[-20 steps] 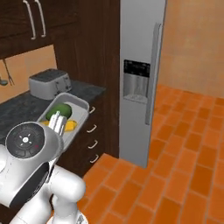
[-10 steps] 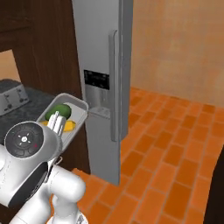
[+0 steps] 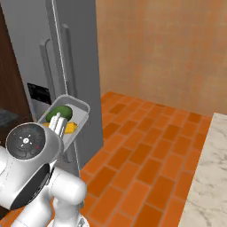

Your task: Take the meat container that has the steak and place it on the second highest rack of the freezer. Then take the vegetable container that has the corn and avocado and place it on the highest rack of the freezer.

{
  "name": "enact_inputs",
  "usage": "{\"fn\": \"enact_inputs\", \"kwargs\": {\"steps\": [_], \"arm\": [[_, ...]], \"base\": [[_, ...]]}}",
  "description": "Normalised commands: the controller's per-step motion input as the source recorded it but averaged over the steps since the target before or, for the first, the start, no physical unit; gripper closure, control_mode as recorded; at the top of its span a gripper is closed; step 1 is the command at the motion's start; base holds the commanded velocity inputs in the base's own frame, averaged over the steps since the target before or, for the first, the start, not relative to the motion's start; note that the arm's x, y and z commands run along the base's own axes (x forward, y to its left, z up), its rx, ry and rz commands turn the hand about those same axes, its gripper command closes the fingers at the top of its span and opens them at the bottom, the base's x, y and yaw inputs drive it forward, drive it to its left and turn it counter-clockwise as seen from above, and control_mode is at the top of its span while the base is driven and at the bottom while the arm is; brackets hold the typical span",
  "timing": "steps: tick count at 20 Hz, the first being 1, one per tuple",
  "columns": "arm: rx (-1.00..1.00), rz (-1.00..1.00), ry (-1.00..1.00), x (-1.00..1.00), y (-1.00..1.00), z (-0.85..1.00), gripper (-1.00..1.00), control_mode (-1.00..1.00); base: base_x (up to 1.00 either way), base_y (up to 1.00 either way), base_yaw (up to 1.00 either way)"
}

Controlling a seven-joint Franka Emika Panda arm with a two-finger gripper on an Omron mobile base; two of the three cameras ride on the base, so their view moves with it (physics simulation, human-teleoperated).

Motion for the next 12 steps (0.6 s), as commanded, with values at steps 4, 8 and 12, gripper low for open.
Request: {"fn": "enact_inputs", "kwargs": {"steps": [4,8,12], "arm": [[0.00,0.00,0.00,0.00,0.00,0.00,1.00,1.00],[0.00,0.00,0.00,0.00,0.00,0.00,1.00,1.00],[0.00,0.00,0.00,0.00,0.00,0.00,1.00,1.00]], "base": [[1.00,-0.85,0.02],[1.00,-0.82,0.05],[1.00,-0.81,0.09]]}}
